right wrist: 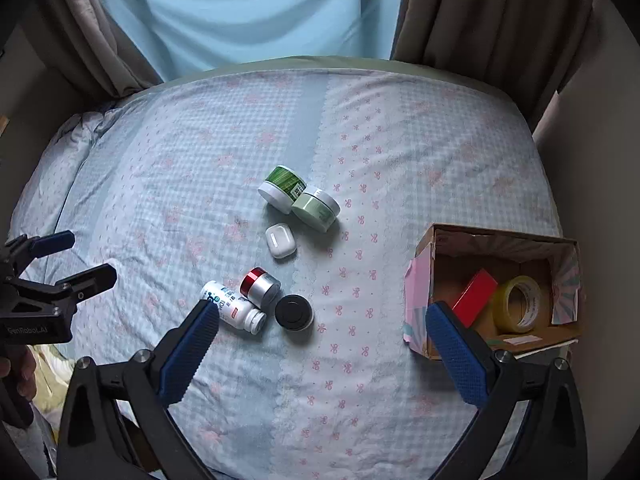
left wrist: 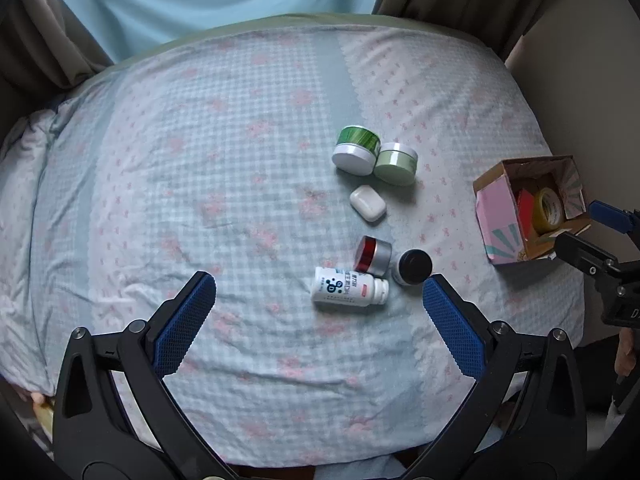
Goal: Organize rigid objects
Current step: 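Move both tools back over the remaining items on the bed, then grasp the white vitamin bottle with the left tool while the right tool grasps the pale green jar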
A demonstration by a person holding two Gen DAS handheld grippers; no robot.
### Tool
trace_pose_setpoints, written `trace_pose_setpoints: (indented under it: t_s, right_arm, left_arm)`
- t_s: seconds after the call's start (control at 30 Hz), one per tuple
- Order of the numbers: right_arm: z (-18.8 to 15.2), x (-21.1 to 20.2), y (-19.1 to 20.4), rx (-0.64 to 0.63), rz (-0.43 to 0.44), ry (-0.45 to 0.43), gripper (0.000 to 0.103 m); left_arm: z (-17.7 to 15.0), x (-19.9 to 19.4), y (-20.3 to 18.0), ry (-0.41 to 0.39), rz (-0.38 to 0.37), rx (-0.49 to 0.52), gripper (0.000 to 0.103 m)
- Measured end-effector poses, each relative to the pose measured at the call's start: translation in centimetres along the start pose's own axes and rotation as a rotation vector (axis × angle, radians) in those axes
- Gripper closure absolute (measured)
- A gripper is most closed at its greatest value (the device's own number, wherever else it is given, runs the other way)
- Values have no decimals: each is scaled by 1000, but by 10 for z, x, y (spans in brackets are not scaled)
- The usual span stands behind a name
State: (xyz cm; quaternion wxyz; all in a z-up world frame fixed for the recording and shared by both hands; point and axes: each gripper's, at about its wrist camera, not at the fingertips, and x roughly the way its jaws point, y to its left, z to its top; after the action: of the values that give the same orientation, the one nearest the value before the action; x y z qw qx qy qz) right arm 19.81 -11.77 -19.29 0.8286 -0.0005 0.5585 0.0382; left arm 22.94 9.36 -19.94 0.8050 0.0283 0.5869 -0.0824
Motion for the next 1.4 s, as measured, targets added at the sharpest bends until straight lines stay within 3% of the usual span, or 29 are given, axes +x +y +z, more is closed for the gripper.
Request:
trace_pose_setpoints:
  t_s: [0.27, 0.4, 0.53, 0.63, 0.83, 1.03, 1.13, 1.27, 1.4]
  right_arm:
    - [-6, 35, 2, 164, 35, 5, 0]
    - [-4, 57, 2, 169, 37, 13, 0]
    - [2, 83, -1, 149, 38, 18, 0]
    - [9, 108, -6, 110, 53, 20, 0]
    - [30, 163, -19, 9, 54, 29, 0]
    - [55, 216, -17, -231, 37, 64, 0]
    - [63, 233, -10, -370, 13, 69, 0]
    - [73, 255, -8, -496, 20, 85, 1]
    - [81, 273, -2, -620, 15, 103, 5]
  left_arm:
    - [-11, 47, 22, 51, -29, -13, 0]
    - [-29, 73, 24, 75, -76, -52, 0]
    - [-43, 98, 14, 58, -79, 10, 0]
    - [-44, 117, 0, 43, -68, 146, 0]
    - [-49, 160, -41, 48, -87, 535, 0]
    - [-71, 201, -78, 104, -110, 897, 0]
    - [-79, 215, -87, 130, -113, 1026, 3]
    - [-84, 233, -94, 210, -126, 1129, 13]
    - [-87, 245, -103, 273, -113, 1233, 16]
